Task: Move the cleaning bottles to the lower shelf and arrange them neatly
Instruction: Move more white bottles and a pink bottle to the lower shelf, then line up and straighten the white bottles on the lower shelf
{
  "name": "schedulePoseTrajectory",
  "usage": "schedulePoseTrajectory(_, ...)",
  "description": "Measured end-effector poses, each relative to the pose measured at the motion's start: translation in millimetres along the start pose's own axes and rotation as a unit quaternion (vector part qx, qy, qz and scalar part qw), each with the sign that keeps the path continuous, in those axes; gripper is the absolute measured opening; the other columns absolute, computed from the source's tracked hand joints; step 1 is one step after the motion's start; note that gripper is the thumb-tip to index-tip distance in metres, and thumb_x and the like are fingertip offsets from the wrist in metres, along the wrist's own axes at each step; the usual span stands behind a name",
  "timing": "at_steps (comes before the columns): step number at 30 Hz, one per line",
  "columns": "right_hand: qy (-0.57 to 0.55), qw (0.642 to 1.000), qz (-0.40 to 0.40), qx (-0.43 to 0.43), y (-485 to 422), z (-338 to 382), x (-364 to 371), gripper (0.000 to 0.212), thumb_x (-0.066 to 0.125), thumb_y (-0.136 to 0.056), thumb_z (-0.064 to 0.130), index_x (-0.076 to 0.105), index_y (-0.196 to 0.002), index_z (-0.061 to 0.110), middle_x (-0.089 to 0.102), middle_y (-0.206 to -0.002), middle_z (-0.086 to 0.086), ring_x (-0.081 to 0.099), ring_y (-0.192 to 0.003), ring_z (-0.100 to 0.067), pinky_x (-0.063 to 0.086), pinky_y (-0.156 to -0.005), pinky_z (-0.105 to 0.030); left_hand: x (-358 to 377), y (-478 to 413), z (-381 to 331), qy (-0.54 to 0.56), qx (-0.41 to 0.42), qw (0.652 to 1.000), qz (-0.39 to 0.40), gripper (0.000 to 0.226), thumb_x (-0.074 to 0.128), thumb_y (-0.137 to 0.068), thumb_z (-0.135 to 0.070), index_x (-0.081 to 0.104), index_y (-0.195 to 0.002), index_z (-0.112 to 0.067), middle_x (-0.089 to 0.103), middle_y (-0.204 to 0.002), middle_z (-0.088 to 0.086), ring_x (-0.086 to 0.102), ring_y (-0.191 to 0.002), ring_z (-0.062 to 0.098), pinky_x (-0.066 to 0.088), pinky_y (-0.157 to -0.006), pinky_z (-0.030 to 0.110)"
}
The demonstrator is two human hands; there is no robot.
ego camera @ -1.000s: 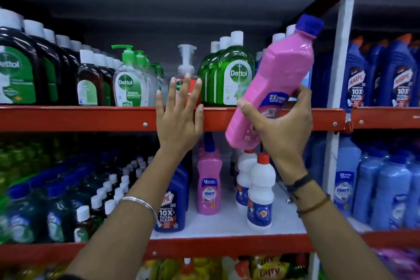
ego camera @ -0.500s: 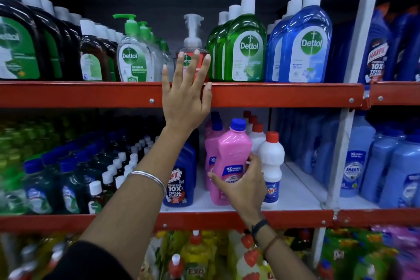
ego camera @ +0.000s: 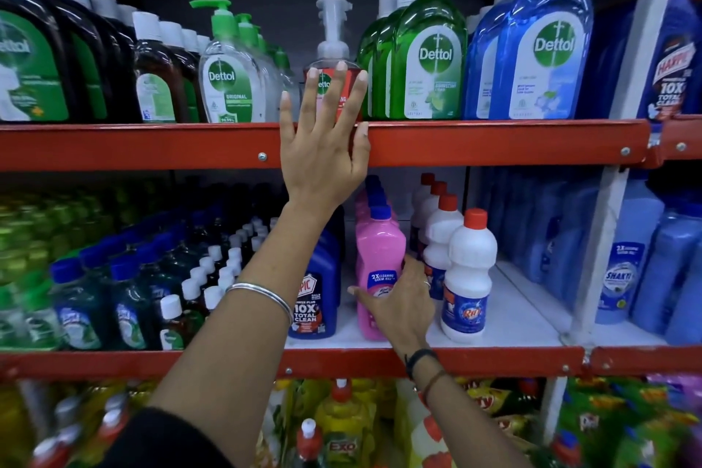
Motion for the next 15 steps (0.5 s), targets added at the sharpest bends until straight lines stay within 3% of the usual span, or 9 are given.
schedulePoseTrajectory(4, 0.011, 1.0, 0.002, -0.008, 2.8, -1.1, -2.0, 0.094, 0.077, -0.053, 0.063, 0.04, -0.123, 0.011, 0.053, -0.117, -0.009, 0.054, -0.109, -0.025, 0.047, -0.073, -0.032, 0.2, 0.4, -0.5, -0.003, -0.001, 1.0, -0.003, 0.052, 0.031, -0.098, -0.039, 0.03, -0.148, -0.028, 0.033, -0.155, 0.0, 0.026, -0.145, 0.026, 0.019, -0.117, 0.053)
schedulePoseTrajectory(10, 0.027, 0.999, 0.033, -0.013, 7.7, -4.8, -4.7, 0.095, 0.067, -0.059, 0.069, 0.036, -0.129, 0.013, 0.051, -0.125, -0.007, 0.053, -0.116, -0.024, 0.051, -0.081, -0.036, -1.7, 0.4, -2.1, -0.003, -0.001, 1.0, 0.01, 0.05, 0.031, -0.099, -0.038, 0.029, -0.148, -0.028, 0.032, -0.156, 0.001, 0.026, -0.145, 0.026, 0.018, -0.117, 0.054)
schedulePoseTrajectory(15, 0.037, 0.996, 0.042, -0.071, 15.2, -17.0, -34.9, 0.066, 0.062, -0.078, 0.054, 0.042, -0.129, 0.017, 0.05, -0.127, -0.003, 0.051, -0.115, -0.019, 0.045, -0.077, -0.028, -5.8, 7.1, -0.8, 0.003, 0.014, 0.999, 0.037, 0.049, 0.027, -0.102, -0.039, 0.026, -0.149, -0.028, 0.029, -0.157, 0.001, 0.021, -0.146, 0.025, 0.008, -0.118, 0.048)
Point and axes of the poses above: each hand's wrist, its own y-axis away from the middle knuckle, its own x-axis out of the palm, z = x × y, the point moved 5 cm from there along -y, towards the middle knuckle
